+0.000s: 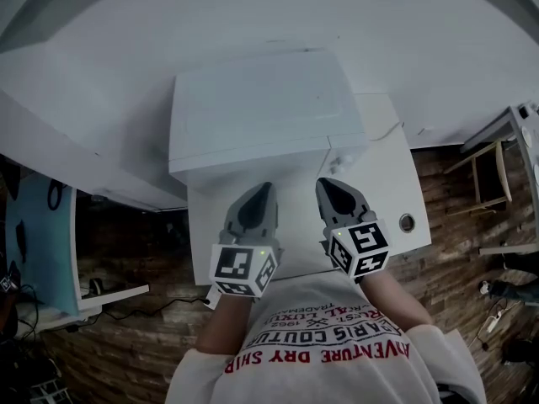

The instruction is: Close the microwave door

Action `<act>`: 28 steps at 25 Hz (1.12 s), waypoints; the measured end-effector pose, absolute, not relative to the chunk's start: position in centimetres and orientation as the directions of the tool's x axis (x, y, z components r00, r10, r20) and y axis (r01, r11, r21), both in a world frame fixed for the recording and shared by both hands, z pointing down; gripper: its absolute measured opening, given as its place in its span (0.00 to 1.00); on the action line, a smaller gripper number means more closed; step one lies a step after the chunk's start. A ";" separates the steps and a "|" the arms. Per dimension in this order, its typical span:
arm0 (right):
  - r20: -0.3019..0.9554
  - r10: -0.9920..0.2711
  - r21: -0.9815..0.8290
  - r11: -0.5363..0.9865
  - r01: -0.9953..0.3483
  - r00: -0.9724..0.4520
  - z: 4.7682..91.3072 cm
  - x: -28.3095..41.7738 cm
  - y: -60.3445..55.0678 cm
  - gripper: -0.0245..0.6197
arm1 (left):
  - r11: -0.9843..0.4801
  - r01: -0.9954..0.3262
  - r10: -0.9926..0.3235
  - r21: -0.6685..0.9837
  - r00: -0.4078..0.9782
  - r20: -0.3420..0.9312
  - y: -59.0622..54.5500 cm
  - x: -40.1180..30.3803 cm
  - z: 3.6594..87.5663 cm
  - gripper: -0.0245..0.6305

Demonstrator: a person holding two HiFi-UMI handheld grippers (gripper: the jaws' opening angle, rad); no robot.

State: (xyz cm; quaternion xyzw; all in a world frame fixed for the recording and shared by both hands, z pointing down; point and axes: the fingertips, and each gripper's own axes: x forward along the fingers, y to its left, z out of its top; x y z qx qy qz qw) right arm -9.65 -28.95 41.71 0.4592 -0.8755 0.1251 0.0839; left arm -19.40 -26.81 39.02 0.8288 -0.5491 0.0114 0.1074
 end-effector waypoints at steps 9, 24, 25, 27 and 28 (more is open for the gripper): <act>0.234 -0.765 -0.127 0.587 -0.799 -0.600 41.3 -11.0 -27.9 0.05 | -0.374 -0.905 -0.902 0.204 0.406 0.146 -26.3 -19.6 39.9 0.03; 0.265 -0.753 -0.112 0.596 -0.795 -0.602 42.0 -11.4 -27.7 0.05 | -0.372 -0.905 -0.899 0.205 0.407 0.164 -26.4 -19.8 40.5 0.03; 0.267 -0.752 -0.112 0.597 -0.795 -0.602 42.1 -11.4 -27.7 0.05 | -0.372 -0.905 -0.898 0.205 0.407 0.166 -26.4 -19.8 40.5 0.03; 0.269 -0.750 -0.111 0.599 -0.793 -0.604 42.1 -11.3 -27.6 0.05 | -0.372 -0.905 -0.897 0.207 0.408 0.170 -26.4 -19.7 40.7 0.03; 0.270 -0.749 -0.111 0.600 -0.792 -0.605 42.2 -11.3 -27.6 0.05 | -0.373 -0.904 -0.896 0.208 0.409 0.173 -26.4 -19.6 40.8 0.03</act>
